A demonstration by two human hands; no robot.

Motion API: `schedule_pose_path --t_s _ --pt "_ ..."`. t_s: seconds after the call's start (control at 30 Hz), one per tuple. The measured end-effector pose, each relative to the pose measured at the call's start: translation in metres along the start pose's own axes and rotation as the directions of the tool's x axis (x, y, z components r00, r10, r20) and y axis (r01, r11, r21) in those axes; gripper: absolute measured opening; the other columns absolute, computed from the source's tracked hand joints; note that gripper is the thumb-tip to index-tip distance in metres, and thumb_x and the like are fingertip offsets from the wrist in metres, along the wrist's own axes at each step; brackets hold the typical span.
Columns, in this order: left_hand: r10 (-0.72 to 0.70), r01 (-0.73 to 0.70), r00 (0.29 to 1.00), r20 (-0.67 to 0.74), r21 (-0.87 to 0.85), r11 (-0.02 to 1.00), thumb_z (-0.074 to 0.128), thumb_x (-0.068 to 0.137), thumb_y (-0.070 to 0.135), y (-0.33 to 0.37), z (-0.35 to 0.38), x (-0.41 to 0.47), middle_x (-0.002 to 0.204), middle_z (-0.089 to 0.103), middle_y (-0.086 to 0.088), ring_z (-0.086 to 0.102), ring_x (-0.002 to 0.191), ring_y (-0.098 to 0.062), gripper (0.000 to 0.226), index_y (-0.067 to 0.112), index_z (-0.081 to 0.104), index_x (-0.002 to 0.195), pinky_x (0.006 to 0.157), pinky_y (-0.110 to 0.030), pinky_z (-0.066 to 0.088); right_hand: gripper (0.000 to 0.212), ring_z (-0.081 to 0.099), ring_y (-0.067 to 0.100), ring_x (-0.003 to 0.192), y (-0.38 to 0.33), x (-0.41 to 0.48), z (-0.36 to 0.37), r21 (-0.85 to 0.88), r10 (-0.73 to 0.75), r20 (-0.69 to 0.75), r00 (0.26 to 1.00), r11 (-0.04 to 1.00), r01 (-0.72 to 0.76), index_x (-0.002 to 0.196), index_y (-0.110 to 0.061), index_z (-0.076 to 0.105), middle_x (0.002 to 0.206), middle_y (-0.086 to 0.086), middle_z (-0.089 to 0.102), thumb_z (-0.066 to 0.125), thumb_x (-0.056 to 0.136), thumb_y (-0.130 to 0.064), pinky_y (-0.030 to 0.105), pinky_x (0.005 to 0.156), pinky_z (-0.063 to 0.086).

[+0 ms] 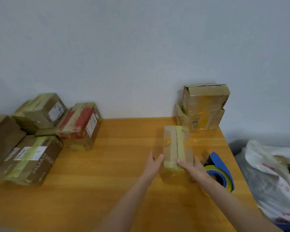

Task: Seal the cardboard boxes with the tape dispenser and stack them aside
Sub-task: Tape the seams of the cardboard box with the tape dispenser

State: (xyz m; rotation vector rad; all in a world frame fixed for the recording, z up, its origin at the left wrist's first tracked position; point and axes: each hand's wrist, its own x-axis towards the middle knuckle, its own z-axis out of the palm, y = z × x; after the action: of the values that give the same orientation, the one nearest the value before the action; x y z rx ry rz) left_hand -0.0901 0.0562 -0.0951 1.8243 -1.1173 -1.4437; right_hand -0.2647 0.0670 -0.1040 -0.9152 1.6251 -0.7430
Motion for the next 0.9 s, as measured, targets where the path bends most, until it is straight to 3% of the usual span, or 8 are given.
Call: schedule_pose_path --t_s 0.1,0.2,0.27,0.33,0.43,0.53,0.73,0.9 --pt "-0.035 0.035 0.999 0.010 0.030 0.999 0.053 0.097 0.036 0.002 -0.007 -0.007 0.145 0.044 -0.005 0.046 0.128 -0.024 0.059 0.017 0.031 0.149 0.104 -0.039 0.044 0.082 0.052 0.032 0.120 -0.016 0.002 0.031 -0.057 -0.053 0.024 0.998 0.997 0.055 0.147 -0.015 0.033 0.139 0.011 0.051 0.077 0.081 -0.035 0.050 0.096 0.049" --pt "0.067 -0.057 0.986 -0.154 0.074 0.996 0.057 0.095 0.028 0.005 -0.037 -0.018 0.139 0.050 -0.005 0.053 0.118 -0.021 0.051 0.015 0.041 0.142 0.096 -0.030 0.047 0.078 0.053 0.030 0.117 -0.034 -0.004 0.066 -0.017 -0.109 0.078 0.991 0.994 0.111 0.147 -0.016 0.034 0.139 0.011 0.051 0.076 0.083 -0.031 0.050 0.095 0.051" --pt "0.129 -0.108 0.962 -0.242 0.098 0.989 0.059 0.094 0.030 0.011 -0.069 -0.025 0.143 0.045 -0.001 0.048 0.124 -0.019 0.059 0.014 0.036 0.145 0.093 -0.022 0.041 0.080 0.053 0.029 0.121 -0.055 -0.011 0.090 0.004 -0.179 0.125 0.976 0.984 0.180 0.149 -0.019 0.032 0.140 0.008 0.051 0.075 0.083 -0.033 0.049 0.097 0.049" --pt "0.201 -0.170 0.917 -0.345 0.120 0.978 0.060 0.093 0.034 0.022 -0.106 -0.029 0.145 0.044 -0.003 0.046 0.126 -0.019 0.062 0.014 0.034 0.147 0.098 -0.026 0.041 0.078 0.056 0.026 0.118 -0.083 -0.017 0.112 0.010 -0.282 0.175 0.943 0.959 0.284 0.148 -0.022 0.033 0.137 0.004 0.054 0.074 0.083 -0.037 0.049 0.096 0.051" --pt "0.332 -0.280 0.825 -0.457 0.179 0.943 0.060 0.092 0.041 0.044 -0.165 -0.034 0.136 0.052 0.000 0.050 0.110 -0.010 0.057 0.021 0.042 0.141 0.090 -0.028 0.046 0.076 0.058 0.021 0.117 -0.133 -0.024 0.148 0.045 -0.447 0.213 0.869 0.893 0.448 0.148 -0.024 0.034 0.136 0.001 0.057 0.072 0.084 -0.042 0.047 0.097 0.051" --pt "0.426 -0.360 0.741 -0.519 0.230 0.904 0.060 0.092 0.040 0.065 -0.228 -0.033 0.132 0.055 -0.001 0.054 0.115 -0.016 0.055 0.020 0.044 0.140 0.096 -0.037 0.049 0.074 0.057 0.017 0.119 -0.181 -0.028 0.193 0.051 -0.556 0.217 0.803 0.828 0.559 0.147 -0.028 0.034 0.135 -0.005 0.057 0.067 0.085 -0.049 0.043 0.101 0.048" --pt "0.485 -0.370 0.681 -0.548 0.314 0.874 0.055 0.094 0.040 0.084 -0.374 -0.003 0.129 0.056 -0.007 0.055 0.115 -0.023 0.052 0.017 0.047 0.140 0.098 -0.045 0.048 0.071 0.059 0.023 0.113 -0.263 -0.017 0.317 0.099 -0.546 0.257 0.798 0.836 0.540 0.147 -0.023 0.032 0.132 0.005 0.057 0.067 0.087 -0.039 0.047 0.095 0.052" --pt "0.433 -0.339 0.690 -0.580 0.270 0.901 0.057 0.094 0.039 0.073 -0.472 0.041 0.136 0.055 -0.005 0.053 0.117 -0.019 0.054 0.018 0.045 0.142 0.092 -0.031 0.044 0.067 0.058 0.025 0.116 -0.300 -0.007 0.415 0.066 -0.492 0.242 0.836 0.868 0.492 0.146 -0.024 0.038 0.132 0.001 0.057 0.066 0.087 -0.037 0.049 0.096 0.051"
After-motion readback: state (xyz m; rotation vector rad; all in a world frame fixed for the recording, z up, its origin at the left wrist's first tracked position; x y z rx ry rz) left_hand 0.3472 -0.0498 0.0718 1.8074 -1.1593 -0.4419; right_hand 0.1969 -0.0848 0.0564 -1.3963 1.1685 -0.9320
